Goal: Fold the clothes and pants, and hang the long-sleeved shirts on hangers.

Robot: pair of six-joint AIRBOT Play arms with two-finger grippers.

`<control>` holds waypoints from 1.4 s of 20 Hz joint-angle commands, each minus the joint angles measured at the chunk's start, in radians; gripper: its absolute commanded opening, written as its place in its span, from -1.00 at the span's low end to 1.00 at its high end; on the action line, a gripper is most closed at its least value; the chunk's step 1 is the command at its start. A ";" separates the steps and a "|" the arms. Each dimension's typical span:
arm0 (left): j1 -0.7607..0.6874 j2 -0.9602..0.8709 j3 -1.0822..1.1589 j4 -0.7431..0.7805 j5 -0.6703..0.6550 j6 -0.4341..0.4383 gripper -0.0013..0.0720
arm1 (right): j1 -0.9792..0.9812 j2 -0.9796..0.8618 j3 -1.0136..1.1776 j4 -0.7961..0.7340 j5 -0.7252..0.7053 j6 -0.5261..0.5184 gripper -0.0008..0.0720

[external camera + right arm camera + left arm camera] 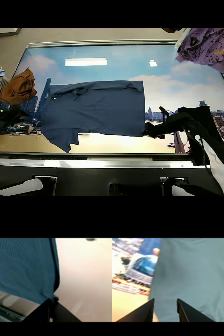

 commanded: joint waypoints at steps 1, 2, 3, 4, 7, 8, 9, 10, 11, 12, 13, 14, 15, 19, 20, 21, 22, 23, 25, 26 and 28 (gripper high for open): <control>0.103 0.021 -0.171 -0.089 0.058 0.164 -0.07 | 0.001 0.041 0.002 0.020 -0.018 0.001 -0.89; 0.122 0.021 -0.220 -0.139 0.078 0.213 -0.07 | 0.001 0.052 0.002 0.020 -0.019 0.001 -0.89; 0.132 0.021 -0.265 -0.185 0.098 0.259 -0.07 | 0.001 0.061 0.002 0.020 -0.021 0.002 -0.89; 0.134 0.021 -0.298 -0.204 0.120 0.285 -0.07 | 0.001 0.068 0.002 0.020 -0.022 0.004 -0.89; 0.132 0.020 -0.356 -0.208 0.182 0.310 -0.07 | 0.001 0.072 0.003 0.021 -0.021 0.020 -0.89; 0.131 0.018 -0.359 -0.208 0.187 0.314 -0.07 | 0.001 0.072 0.002 0.021 -0.021 0.030 -0.89; 0.129 0.014 -0.359 -0.209 0.187 0.321 -0.07 | 0.001 0.072 0.003 0.021 -0.021 0.030 -0.89; 0.127 0.010 -0.359 -0.212 0.187 0.328 -0.07 | 0.001 0.072 0.002 0.021 -0.021 0.030 -0.89; 0.124 0.004 -0.359 -0.213 0.187 0.328 -0.07 | 0.001 0.072 0.002 0.021 -0.021 0.030 -0.89; 0.119 -0.005 -0.359 -0.220 0.187 0.328 -0.07 | 0.001 0.072 0.003 0.020 -0.021 0.030 -0.89; 0.112 -0.014 -0.359 -0.231 0.187 0.328 -0.07 | 0.001 0.072 0.002 0.020 -0.019 0.030 -0.89; 0.101 -0.025 -0.359 -0.240 0.190 0.329 -0.07 | 0.001 0.072 0.003 0.021 -0.020 0.030 -0.89; 0.091 -0.031 -0.359 -0.242 0.195 0.328 -0.07 | 0.001 0.073 0.002 0.021 -0.021 0.030 -0.89; 0.037 -0.054 -0.359 -0.245 0.208 0.328 -0.12 | 0.001 0.077 0.003 0.021 -0.022 0.031 -0.89; 0.029 -0.057 -0.359 -0.245 0.214 0.327 -0.12 | 0.001 0.077 0.003 0.021 -0.024 0.030 -0.89; 0.022 -0.058 -0.359 -0.245 0.219 0.327 -0.16 | 0.001 0.078 0.003 0.021 -0.026 0.030 -0.89; 0.018 -0.057 -0.359 -0.245 0.219 0.327 -0.66 | 0.001 0.078 0.003 0.021 -0.029 0.030 -0.89; 0.013 -0.057 -0.359 -0.255 0.217 0.327 -0.91 | 0.001 0.079 0.003 0.021 -0.031 0.030 -0.89; 0.008 -0.055 -0.352 -0.303 0.208 0.329 -0.91 | 0.001 0.085 0.025 0.021 -0.035 0.030 -0.89; 0.001 -0.048 -0.343 -0.331 0.207 0.328 -0.91 | 0.001 0.086 0.058 0.021 -0.040 0.030 -0.89; -0.032 -0.027 -0.288 -0.362 0.204 0.325 -0.92 | 0.002 0.086 0.165 0.015 -0.040 0.030 -0.89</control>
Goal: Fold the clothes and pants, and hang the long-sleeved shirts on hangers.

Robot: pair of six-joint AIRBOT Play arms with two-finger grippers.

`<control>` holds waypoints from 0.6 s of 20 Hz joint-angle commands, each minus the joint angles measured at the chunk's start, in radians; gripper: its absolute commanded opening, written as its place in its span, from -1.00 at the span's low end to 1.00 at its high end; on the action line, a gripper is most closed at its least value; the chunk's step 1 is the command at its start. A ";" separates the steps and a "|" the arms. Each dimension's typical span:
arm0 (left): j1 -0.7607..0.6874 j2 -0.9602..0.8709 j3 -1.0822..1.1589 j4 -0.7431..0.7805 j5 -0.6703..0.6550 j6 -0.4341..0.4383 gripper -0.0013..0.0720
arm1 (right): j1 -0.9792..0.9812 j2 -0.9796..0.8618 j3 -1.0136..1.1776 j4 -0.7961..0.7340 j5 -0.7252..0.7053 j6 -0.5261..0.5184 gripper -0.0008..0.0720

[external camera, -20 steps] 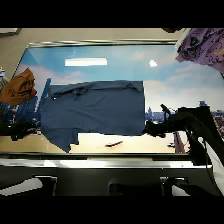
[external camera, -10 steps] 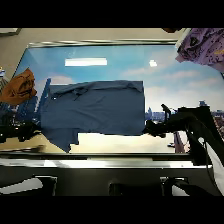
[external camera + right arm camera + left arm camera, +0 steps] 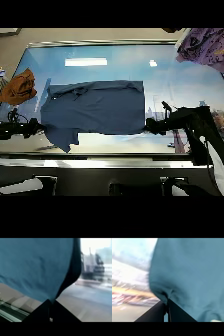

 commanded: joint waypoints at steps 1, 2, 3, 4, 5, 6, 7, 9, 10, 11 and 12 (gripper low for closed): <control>-0.054 0.029 0.093 -0.068 -0.020 -0.013 -0.92 | 0.001 0.003 0.164 -0.006 0.002 0.000 -0.90; -0.084 0.042 0.167 -0.070 -0.036 -0.031 -0.92 | 0.001 0.003 0.253 -0.012 0.005 0.000 -0.90; -0.113 0.055 0.248 -0.069 -0.049 -0.050 -0.92 | 0.001 0.003 0.344 -0.021 0.005 0.002 -0.90; -0.144 0.070 0.349 -0.069 -0.063 -0.071 -0.92 | 0.001 0.002 0.451 -0.033 0.002 0.013 -0.90; -0.172 0.085 0.454 -0.069 -0.070 -0.089 -0.92 | 0.001 0.003 0.565 -0.052 -0.003 0.027 -0.90; -0.197 0.101 0.579 -0.068 -0.075 -0.112 -0.92 | 0.001 0.003 0.675 -0.073 -0.014 0.039 -0.90; -0.217 0.116 0.700 -0.051 -0.076 -0.141 -0.92 | 0.001 0.003 0.788 -0.095 -0.029 0.053 -0.90; -0.246 0.154 0.944 0.037 -0.080 -0.200 -0.92 | 0.001 0.004 1.021 -0.120 -0.086 0.061 -0.90; -0.253 0.180 1.050 0.092 -0.082 -0.238 -0.92 | 0.001 0.009 1.131 -0.132 -0.120 0.074 -0.90; -0.254 0.210 1.128 0.137 -0.086 -0.276 -0.92 | 0.001 0.021 1.228 -0.151 -0.151 0.105 -0.90; -0.253 0.249 1.191 0.182 -0.092 -0.317 -0.92 | 0.001 0.043 1.298 -0.168 -0.175 0.117 -0.90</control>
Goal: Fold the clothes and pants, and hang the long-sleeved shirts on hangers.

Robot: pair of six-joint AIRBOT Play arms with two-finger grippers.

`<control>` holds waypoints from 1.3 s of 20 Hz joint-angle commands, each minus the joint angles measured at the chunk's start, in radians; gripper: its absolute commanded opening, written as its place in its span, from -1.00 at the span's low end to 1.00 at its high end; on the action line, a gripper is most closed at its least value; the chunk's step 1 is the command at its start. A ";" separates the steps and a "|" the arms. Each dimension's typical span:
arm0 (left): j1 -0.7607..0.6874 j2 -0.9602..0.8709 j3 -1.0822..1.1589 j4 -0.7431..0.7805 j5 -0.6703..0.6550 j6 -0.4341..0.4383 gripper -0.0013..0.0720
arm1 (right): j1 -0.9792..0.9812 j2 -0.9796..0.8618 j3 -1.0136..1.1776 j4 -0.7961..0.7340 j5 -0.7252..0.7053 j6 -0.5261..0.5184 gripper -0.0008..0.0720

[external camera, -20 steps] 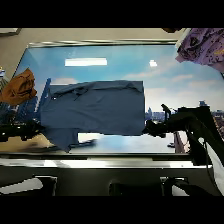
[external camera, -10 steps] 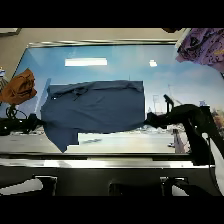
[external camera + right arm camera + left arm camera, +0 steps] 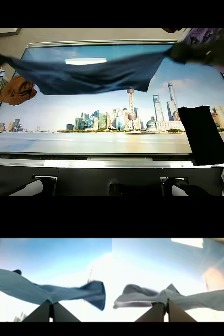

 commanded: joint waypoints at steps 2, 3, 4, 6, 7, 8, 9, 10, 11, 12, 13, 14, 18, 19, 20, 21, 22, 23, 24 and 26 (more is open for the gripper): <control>-0.022 0.174 0.277 0.201 -0.010 -0.161 -0.92 | 0.001 0.121 0.303 -0.093 -0.079 0.076 -0.90; -0.022 0.231 0.277 0.232 -0.019 -0.175 -0.92 | 0.001 0.180 0.303 -0.129 -0.080 0.091 -0.90; -0.022 0.279 0.277 0.265 -0.029 -0.194 -0.92 | 0.001 0.232 0.303 -0.165 -0.083 0.111 -0.90; -0.022 0.365 0.277 0.341 -0.047 -0.231 -0.92 | 0.001 0.325 0.303 -0.256 -0.082 0.145 -0.90; -0.022 0.398 0.277 0.375 -0.050 -0.252 -0.92 | 0.001 0.361 0.303 -0.306 -0.082 0.169 -0.89; -0.022 0.427 0.273 0.409 -0.051 -0.274 -0.92 | 0.001 0.385 0.303 -0.346 -0.082 0.193 -0.89; -0.022 0.446 0.265 0.428 -0.051 -0.288 -0.92 | 0.001 0.400 0.303 -0.378 -0.083 0.211 -0.89; -0.022 0.462 0.253 0.435 -0.051 -0.298 -0.92 | 0.001 0.401 0.303 -0.399 -0.085 0.224 -0.89; -0.022 0.466 0.239 0.435 -0.051 -0.298 -0.92 | 0.001 0.394 0.301 -0.407 -0.090 0.231 -0.89; -0.022 0.465 0.216 0.431 -0.052 -0.298 -0.92 | 0.001 0.377 0.296 -0.409 -0.096 0.239 -0.89; -0.022 0.458 0.181 0.421 -0.053 -0.298 -0.92 | 0.001 0.348 0.290 -0.408 -0.113 0.256 -0.89; -0.022 0.446 0.138 0.406 -0.053 -0.296 -0.92 | 0.001 0.312 0.282 -0.408 -0.135 0.274 -0.89; -0.035 0.325 -0.098 0.309 -0.051 -0.222 -0.92 | 0.001 0.095 0.209 -0.397 -0.230 0.314 -0.89; -0.055 0.270 -0.160 0.310 -0.044 -0.194 -0.92 | 0.001 0.025 0.206 -0.396 -0.252 0.314 -0.89; -0.076 0.211 -0.210 0.310 -0.032 -0.168 -0.92 | 0.001 -0.054 0.206 -0.396 -0.266 0.314 -0.89; -0.100 0.139 -0.255 0.311 -0.003 -0.141 -0.92 | 0.001 -0.127 0.205 -0.393 -0.267 0.313 -0.89; -0.121 0.065 -0.286 0.311 0.034 -0.125 -0.92 | 0.001 -0.206 0.206 -0.393 -0.261 0.310 -0.89; -0.140 -0.022 -0.304 0.312 0.081 -0.124 -0.92 | 0.001 -0.276 0.206 -0.393 -0.251 0.310 -0.89; -0.155 -0.108 -0.303 0.312 0.124 -0.124 -0.92 | 0.001 -0.344 0.206 -0.393 -0.238 0.311 -0.89; -0.182 -0.268 -0.289 0.310 0.229 -0.125 -0.92 | 0.001 -0.476 0.206 -0.393 -0.193 0.311 -0.89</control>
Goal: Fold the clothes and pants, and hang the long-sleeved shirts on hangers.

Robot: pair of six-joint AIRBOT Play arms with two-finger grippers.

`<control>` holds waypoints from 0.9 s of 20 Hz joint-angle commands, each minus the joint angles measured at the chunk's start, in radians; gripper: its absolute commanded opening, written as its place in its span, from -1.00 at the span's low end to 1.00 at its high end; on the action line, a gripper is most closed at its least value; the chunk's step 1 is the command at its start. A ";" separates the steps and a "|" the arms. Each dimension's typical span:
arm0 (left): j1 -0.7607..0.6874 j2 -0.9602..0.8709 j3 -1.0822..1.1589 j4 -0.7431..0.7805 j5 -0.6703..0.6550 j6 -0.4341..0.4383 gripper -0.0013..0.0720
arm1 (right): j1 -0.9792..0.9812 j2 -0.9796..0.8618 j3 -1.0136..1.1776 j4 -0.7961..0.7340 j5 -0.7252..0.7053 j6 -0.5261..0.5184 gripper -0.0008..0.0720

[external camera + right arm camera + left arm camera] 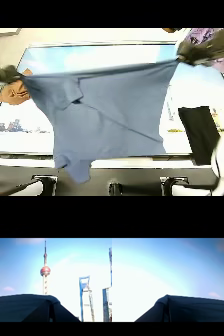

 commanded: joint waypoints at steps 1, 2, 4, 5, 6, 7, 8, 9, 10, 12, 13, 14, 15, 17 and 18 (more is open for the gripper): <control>-0.051 -0.272 -0.006 -0.009 0.174 0.022 -0.92 | 0.000 -0.237 -0.003 0.000 0.066 0.003 -0.89; -0.059 -0.331 0.022 -0.009 0.202 0.023 -0.92 | 0.000 -0.283 -0.003 0.001 0.105 0.007 -0.89; -0.070 -0.423 0.093 -0.009 0.235 0.023 -0.92 | 0.000 -0.344 -0.003 0.000 0.170 0.012 -0.89; -0.074 -0.455 0.129 -0.009 0.240 0.023 -0.92 | 0.000 -0.361 -0.003 0.000 0.188 0.016 -0.89; -0.074 -0.474 0.153 -0.010 0.239 0.028 -0.92 | 0.000 -0.370 -0.003 0.001 0.195 0.019 -0.89; -0.074 -0.479 0.163 -0.009 0.238 0.030 -0.91 | 0.000 -0.373 -0.003 -0.001 0.191 0.021 -0.89; -0.074 -0.477 0.163 -0.009 0.227 0.030 -0.91 | 0.000 -0.373 -0.003 -0.001 0.180 0.021 -0.89; -0.072 -0.476 0.163 -0.009 0.199 0.030 -0.92 | 0.000 -0.372 -0.003 -0.002 0.160 0.021 -0.89; -0.072 -0.475 0.163 -0.009 0.160 0.030 -0.91 | 0.000 -0.372 -0.003 -0.004 0.132 0.021 -0.89; -0.073 -0.475 0.163 -0.009 0.058 0.030 -0.92 | 0.000 -0.372 -0.003 -0.005 0.065 0.021 -0.89; -0.074 -0.475 0.163 -0.009 0.010 0.030 -0.92 | 0.000 -0.373 -0.003 -0.005 0.035 0.021 -0.89; -0.074 -0.476 0.162 -0.007 -0.034 0.030 -0.92 | 0.000 -0.376 -0.003 -0.005 0.008 0.021 -0.89; -0.074 -0.477 0.162 0.000 -0.074 0.030 -0.91 | 0.000 -0.381 -0.004 -0.005 -0.015 0.017 -0.89; -0.074 -0.482 0.162 0.026 -0.136 0.029 -0.91 | 0.000 -0.398 -0.006 -0.009 -0.050 0.013 -0.89; -0.074 -0.486 0.162 0.031 -0.157 0.029 -0.91 | 0.000 -0.410 -0.006 -0.009 -0.064 0.013 -0.89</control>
